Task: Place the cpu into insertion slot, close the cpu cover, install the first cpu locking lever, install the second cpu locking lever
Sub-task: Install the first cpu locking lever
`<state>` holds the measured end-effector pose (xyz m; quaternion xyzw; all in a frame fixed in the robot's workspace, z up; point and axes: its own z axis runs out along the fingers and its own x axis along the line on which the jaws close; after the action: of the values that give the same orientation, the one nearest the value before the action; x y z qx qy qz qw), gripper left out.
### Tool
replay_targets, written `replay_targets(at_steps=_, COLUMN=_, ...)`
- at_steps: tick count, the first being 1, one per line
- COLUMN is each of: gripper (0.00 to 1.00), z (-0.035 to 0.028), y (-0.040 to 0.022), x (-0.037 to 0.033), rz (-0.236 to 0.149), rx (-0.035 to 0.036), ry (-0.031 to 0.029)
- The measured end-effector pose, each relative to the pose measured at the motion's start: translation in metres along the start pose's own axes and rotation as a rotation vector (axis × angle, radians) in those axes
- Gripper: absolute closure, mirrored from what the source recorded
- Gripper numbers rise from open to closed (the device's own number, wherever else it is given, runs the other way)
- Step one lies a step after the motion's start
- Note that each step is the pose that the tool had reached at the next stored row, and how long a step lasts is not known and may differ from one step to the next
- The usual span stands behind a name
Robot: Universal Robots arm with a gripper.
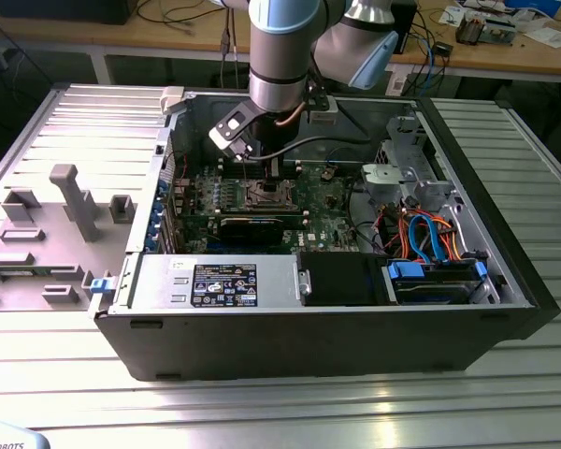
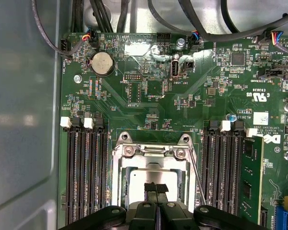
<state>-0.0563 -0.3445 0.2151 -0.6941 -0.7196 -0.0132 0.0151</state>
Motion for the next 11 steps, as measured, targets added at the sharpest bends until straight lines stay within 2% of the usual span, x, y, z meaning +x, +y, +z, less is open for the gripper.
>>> replay_targets(at_steps=11, gripper=0.89, z=-0.0024, y=0.0000, x=0.0001, rz=0.000, rx=0.0001, ry=-0.0016)
